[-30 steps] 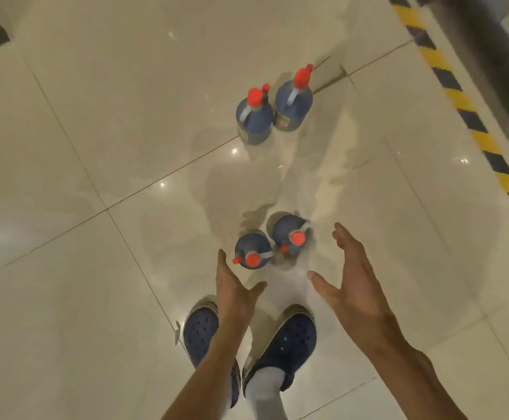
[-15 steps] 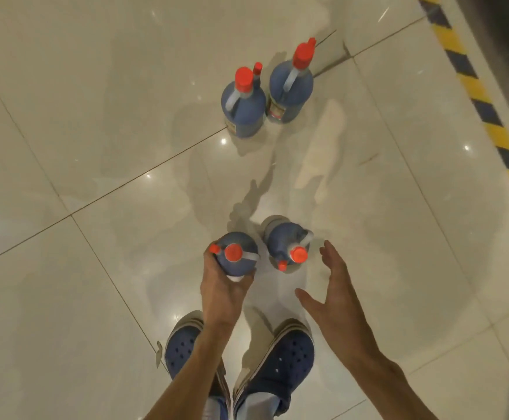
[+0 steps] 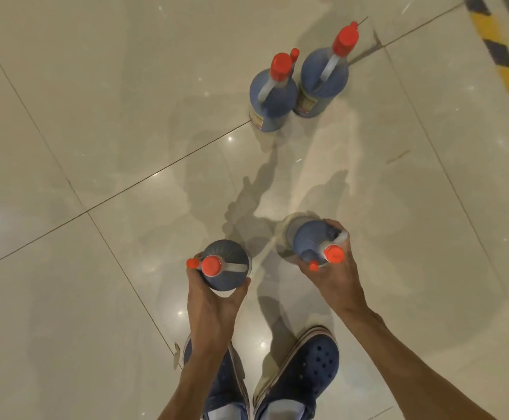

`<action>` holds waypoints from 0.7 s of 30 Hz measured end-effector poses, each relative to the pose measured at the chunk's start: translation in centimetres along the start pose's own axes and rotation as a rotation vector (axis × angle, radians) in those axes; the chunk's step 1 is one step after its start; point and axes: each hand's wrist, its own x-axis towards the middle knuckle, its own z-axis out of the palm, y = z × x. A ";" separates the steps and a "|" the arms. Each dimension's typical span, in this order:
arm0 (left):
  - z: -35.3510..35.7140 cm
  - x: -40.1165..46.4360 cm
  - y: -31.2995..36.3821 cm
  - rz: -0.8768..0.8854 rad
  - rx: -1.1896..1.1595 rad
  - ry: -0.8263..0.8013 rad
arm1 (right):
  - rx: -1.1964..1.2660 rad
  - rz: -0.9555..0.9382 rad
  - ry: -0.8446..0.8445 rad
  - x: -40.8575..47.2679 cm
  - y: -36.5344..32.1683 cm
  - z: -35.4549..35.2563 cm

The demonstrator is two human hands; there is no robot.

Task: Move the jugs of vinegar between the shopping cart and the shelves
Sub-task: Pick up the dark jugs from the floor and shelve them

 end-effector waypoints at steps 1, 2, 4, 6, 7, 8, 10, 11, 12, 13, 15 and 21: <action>-0.2 -0.1 0.3 -0.008 -0.009 0.000 | -0.003 0.016 0.013 -0.3 -0.4 -0.1; -0.5 -0.2 0.8 -0.018 -0.014 0.005 | -0.025 -0.001 0.032 -0.6 -0.9 -0.3; -1.4 -0.6 2.2 -0.041 -0.027 0.024 | -0.023 -0.033 0.040 -1.3 -2.4 -1.1; -3.0 -1.0 4.3 -0.049 -0.042 0.035 | -0.008 -0.004 0.047 -2.6 -5.2 -2.2; -4.0 -1.3 5.4 -0.050 -0.049 0.037 | -0.001 0.003 0.055 -3.4 -6.6 -2.9; -5.1 -1.7 6.7 -0.053 -0.055 0.042 | -0.002 -0.002 0.056 -4.3 -8.2 -3.7; -7.3 -2.5 9.8 -0.040 -0.075 0.063 | 0.016 -0.019 0.047 -5.9 -11.8 -5.5; -8.6 -2.9 11.7 -0.025 -0.089 0.081 | 0.028 -0.035 0.041 -6.7 -14.0 -6.6; -9.9 -3.4 13.7 -0.008 -0.102 0.099 | 0.032 -0.060 0.035 -7.4 -16.5 -7.6; -11.4 -3.9 15.7 0.007 -0.119 0.111 | 0.033 -0.091 0.037 -8.3 -19.0 -8.6; -14.5 -5.3 20.1 0.019 -0.166 0.132 | 0.026 -0.168 0.060 -10.4 -24.0 -10.7; -25.3 -10.9 34.7 0.199 -0.273 0.186 | 0.096 -0.362 0.060 -18.8 -41.6 -17.4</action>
